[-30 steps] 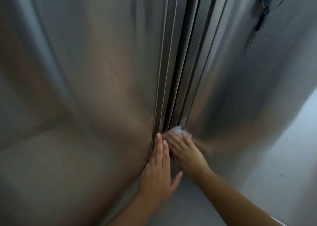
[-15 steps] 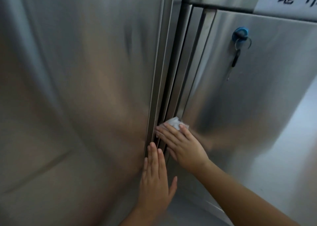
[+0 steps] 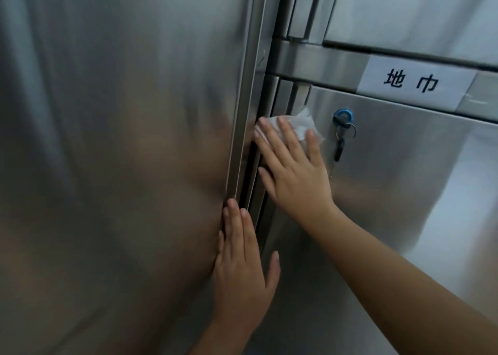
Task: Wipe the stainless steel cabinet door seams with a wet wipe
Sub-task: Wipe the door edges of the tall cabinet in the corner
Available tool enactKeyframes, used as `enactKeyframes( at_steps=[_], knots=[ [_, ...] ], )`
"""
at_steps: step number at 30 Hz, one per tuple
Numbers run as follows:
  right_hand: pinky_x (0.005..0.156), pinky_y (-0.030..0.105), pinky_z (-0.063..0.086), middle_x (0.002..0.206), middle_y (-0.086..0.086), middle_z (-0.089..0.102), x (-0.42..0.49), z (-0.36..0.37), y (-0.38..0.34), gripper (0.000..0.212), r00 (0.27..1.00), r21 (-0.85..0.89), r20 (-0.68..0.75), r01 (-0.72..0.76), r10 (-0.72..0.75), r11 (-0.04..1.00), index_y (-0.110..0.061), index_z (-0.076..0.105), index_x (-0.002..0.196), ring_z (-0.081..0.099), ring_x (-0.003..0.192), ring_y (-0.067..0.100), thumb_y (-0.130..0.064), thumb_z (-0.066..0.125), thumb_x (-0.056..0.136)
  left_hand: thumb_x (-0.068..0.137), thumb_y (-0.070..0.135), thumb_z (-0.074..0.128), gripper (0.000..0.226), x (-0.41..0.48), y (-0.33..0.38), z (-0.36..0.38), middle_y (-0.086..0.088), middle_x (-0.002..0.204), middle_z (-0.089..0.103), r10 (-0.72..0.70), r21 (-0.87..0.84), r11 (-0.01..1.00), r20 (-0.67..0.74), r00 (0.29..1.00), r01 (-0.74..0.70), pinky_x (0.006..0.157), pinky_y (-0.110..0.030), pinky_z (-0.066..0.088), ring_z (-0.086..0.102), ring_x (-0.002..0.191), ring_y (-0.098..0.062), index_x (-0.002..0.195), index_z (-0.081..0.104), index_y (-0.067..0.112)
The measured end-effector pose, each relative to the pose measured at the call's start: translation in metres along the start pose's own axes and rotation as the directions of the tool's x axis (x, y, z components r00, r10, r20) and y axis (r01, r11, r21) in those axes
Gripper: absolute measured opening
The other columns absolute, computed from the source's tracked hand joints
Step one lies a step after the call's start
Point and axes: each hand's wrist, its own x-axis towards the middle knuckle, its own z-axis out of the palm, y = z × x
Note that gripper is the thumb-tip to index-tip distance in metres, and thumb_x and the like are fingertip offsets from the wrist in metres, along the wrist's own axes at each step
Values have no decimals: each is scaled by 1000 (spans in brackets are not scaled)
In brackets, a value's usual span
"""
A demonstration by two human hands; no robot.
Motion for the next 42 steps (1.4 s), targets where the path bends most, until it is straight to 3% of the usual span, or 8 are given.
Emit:
enactKeyframes(
  at_steps=[8,13,19,25,27,32,40,42],
  knots=[
    [110,49,-12,152,14,24,7,0,13,63,994,13,-83,-76,77,997,-6,24,146,16,141,29,-37,40,94,81,35,41,74,5,-2,-8,-25,147,18,49,-30,998,37,998,-48,113,-29,3,14,137,-29,138,20,-7],
    [111,56,12,151,17,25,-7,-4,15,72,998,-96,-40,-51,47,994,0,18,145,22,140,28,-48,34,94,81,35,40,74,5,-1,-9,-25,147,19,49,-41,998,49,998,-47,112,-30,5,14,137,-30,139,19,-7],
    [113,50,-6,154,23,-5,10,-11,14,77,984,-7,57,-170,170,985,5,3,146,-11,141,34,-51,20,96,80,34,41,75,5,-1,-10,-25,148,19,46,-61,997,46,998,-43,112,-32,7,15,138,-30,139,19,-6],
    [111,54,9,148,26,1,5,-9,-6,80,953,6,5,-302,302,953,8,18,144,1,138,39,-53,29,94,81,34,41,75,4,-1,-13,-25,148,18,53,-64,997,63,997,-49,111,-32,8,14,138,-29,140,18,-6],
    [111,52,6,147,26,4,7,-11,-13,80,943,15,1,-332,332,943,9,22,142,4,137,38,-53,33,93,81,34,41,75,3,-2,-13,-25,148,18,52,-73,996,63,997,-48,111,-32,9,14,138,-29,140,18,-6],
    [108,46,-17,145,23,-20,37,-16,-8,82,901,4,26,-433,433,901,12,-1,142,-8,140,37,-53,17,96,81,35,41,74,2,-2,-13,-24,149,18,49,-78,996,69,996,-44,110,-33,10,15,138,-29,140,19,-6],
    [112,47,6,146,23,-3,13,-11,-22,85,914,55,11,-407,407,912,11,12,141,-1,137,35,-54,37,93,80,35,41,75,2,-3,-15,-24,148,20,49,-85,995,80,996,-42,111,-30,8,15,138,-28,140,19,-5],
    [113,46,0,146,24,-7,19,-13,-23,86,905,91,28,-424,424,901,13,9,140,-7,137,35,-54,36,93,79,35,41,75,2,-2,-15,-24,148,21,50,-96,994,77,996,-42,110,-30,8,16,137,-28,140,20,-5]
  ],
)
